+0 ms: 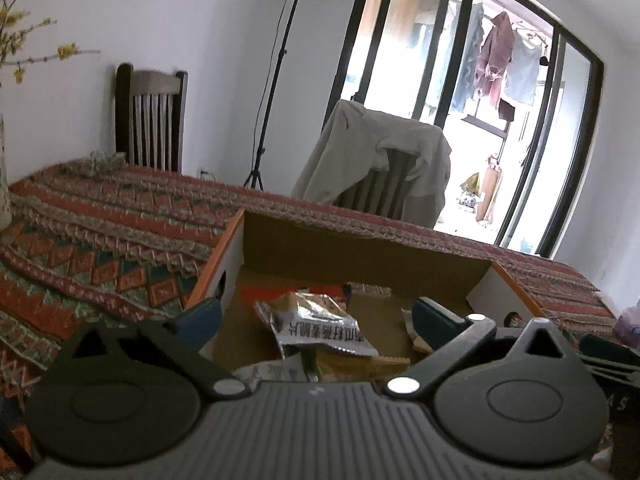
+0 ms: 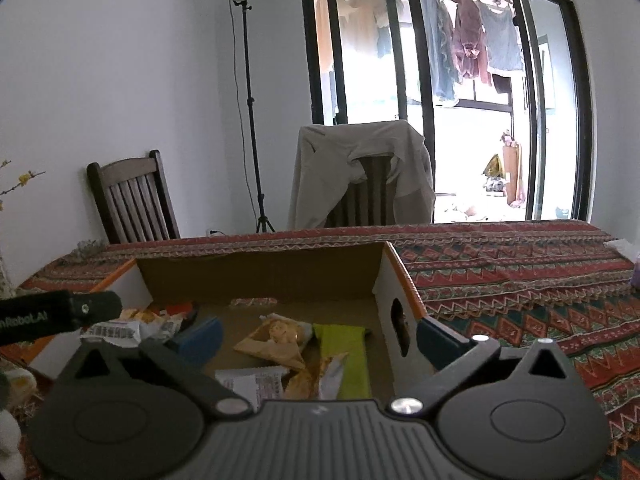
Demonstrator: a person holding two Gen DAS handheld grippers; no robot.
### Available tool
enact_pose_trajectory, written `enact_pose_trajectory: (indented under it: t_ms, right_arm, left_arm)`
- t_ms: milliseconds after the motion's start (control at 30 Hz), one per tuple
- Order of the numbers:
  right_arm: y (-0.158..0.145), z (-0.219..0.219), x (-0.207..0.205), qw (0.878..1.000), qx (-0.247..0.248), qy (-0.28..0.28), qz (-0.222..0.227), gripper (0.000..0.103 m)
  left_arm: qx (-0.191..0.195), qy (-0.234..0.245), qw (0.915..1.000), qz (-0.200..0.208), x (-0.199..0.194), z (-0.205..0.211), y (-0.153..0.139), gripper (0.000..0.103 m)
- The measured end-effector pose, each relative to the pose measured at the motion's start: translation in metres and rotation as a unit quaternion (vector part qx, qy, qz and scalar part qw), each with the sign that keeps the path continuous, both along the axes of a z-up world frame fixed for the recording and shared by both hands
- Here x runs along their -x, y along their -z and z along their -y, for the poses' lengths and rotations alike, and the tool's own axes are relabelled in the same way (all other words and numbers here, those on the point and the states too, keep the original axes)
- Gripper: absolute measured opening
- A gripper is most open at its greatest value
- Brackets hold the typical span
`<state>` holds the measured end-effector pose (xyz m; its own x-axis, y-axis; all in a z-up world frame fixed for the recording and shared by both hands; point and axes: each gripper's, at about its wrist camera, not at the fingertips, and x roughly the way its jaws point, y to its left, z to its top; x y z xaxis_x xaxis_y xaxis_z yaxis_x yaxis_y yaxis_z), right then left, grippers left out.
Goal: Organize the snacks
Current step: 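Carry both packets over the box, lower them in and open both tools, then withdraw both tools from the box back over the snack pile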
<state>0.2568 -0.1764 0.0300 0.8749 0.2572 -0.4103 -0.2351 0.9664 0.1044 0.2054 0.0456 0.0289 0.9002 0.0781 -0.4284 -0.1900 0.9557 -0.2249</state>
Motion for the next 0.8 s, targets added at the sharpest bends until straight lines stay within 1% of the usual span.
enact_pose_trajectory:
  t_ms: [167,333,500,667,800]
  right_arm:
    - [-0.003,0.003,0.002,1.0,-0.001,0.01,0.0,0.103]
    - [-0.009,0.006,0.005,1.0,-0.006,0.013,0.0,0.103]
    - [-0.016,0.008,0.01,1.0,-0.006,0.01,0.009,0.103]
    - [-0.027,0.009,0.016,1.0,0.001,0.012,0.006,0.103]
    - [-0.036,0.011,0.028,1.0,0.001,0.006,0.002,0.103]
  left_arm:
    - [0.01,-0.001,0.9999,-0.009,0.001,-0.002,0.001,0.103]
    - [0.009,-0.007,0.9999,-0.001,0.007,-0.001,-0.003,0.103]
    - [0.0,-0.012,0.9999,0.012,0.013,0.004,-0.012,0.103]
    - [0.011,-0.013,0.9997,0.02,0.023,0.002,-0.028,0.103]
    - [0.022,-0.011,0.9995,0.021,0.036,-0.002,-0.038,0.103]
